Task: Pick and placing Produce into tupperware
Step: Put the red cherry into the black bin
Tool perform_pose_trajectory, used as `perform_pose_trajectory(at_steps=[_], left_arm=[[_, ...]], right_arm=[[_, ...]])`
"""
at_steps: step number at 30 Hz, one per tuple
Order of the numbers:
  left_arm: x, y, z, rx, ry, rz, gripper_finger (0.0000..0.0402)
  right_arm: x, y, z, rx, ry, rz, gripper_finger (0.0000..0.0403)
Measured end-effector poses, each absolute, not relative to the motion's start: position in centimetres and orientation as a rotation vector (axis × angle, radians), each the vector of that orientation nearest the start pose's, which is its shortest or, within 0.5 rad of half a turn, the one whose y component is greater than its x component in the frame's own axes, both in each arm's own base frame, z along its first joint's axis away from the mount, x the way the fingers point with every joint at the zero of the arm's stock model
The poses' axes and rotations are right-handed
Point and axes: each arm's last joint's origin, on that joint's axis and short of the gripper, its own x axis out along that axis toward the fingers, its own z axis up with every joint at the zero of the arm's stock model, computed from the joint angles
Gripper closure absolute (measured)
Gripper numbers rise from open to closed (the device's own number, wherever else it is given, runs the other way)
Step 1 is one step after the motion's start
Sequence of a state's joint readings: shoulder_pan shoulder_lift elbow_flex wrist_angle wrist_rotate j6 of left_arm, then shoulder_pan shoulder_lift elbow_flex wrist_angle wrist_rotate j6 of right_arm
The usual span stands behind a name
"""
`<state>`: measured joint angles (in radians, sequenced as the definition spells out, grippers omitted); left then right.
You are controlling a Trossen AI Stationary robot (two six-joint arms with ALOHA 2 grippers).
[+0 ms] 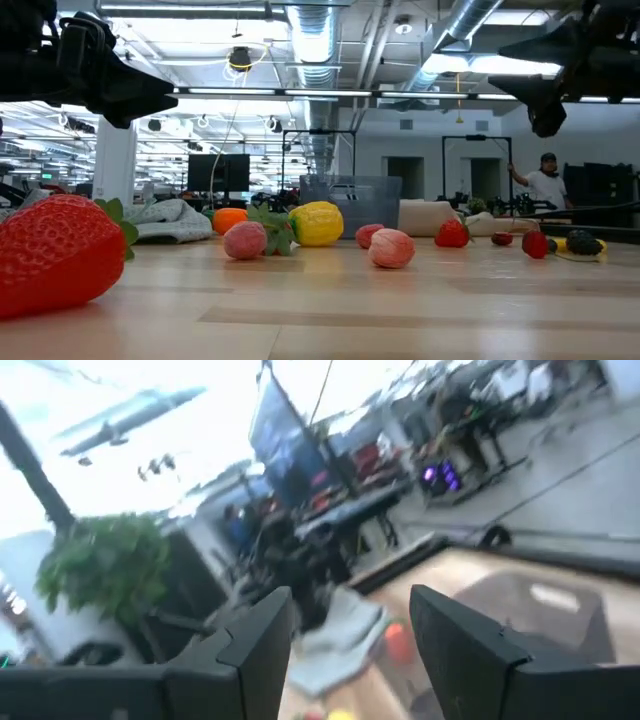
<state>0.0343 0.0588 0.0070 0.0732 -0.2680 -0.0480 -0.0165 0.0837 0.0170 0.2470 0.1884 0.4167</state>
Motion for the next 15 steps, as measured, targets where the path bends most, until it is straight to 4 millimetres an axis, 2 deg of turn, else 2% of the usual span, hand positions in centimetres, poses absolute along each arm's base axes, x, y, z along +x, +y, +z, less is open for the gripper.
perform_pose_trajectory(at_steps=[3, 10, 15], left_arm=[[9.96, 1.11, 16.82, -0.045, -0.027, 0.302, 0.018], [9.96, 1.11, 16.82, -0.046, -0.028, 0.302, 0.018], [9.96, 1.11, 16.82, -0.086, -0.034, 0.301, 0.018]], right_arm=[[9.89, -0.86, 18.95, 0.408, -0.261, -0.212, 0.0177], [9.96, -0.89, 18.67, 0.393, -0.23, -0.223, 0.0177], [9.91, -0.81, 18.91, 0.283, -0.24, -0.221, 0.0177]])
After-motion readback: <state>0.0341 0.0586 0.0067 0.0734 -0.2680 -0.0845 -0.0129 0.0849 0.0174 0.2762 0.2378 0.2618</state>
